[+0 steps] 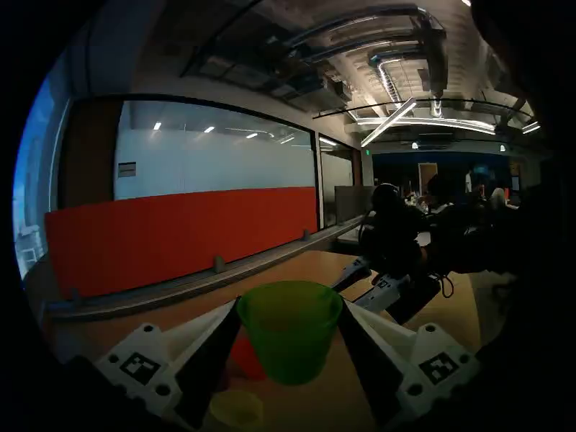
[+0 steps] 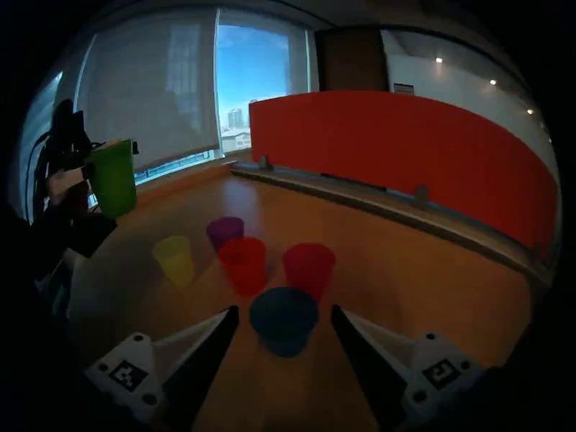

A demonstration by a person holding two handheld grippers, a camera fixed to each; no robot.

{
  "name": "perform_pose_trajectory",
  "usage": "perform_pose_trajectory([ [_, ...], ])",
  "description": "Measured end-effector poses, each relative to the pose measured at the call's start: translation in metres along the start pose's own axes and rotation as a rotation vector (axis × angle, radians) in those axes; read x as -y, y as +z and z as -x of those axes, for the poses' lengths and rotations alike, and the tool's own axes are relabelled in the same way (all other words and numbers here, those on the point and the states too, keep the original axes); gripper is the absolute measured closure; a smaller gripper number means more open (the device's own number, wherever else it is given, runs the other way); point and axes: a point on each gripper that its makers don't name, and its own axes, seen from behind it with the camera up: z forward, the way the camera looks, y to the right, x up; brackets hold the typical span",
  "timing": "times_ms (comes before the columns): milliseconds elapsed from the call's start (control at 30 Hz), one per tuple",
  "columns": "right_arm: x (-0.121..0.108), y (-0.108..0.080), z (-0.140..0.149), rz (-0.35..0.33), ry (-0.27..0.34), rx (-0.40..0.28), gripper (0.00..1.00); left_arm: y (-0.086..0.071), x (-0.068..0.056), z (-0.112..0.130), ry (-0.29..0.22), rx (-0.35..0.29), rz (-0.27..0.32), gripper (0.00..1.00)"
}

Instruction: Pour water

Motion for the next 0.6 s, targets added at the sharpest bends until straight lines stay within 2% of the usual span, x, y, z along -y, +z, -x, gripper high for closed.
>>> perform_pose_trajectory([
  [600,0.001,0.025,0.030,-0.013,-0.021,0.075,0.00,-0.005,0.006,0.010,-0.012,0.014,-0.010,0.11],
])
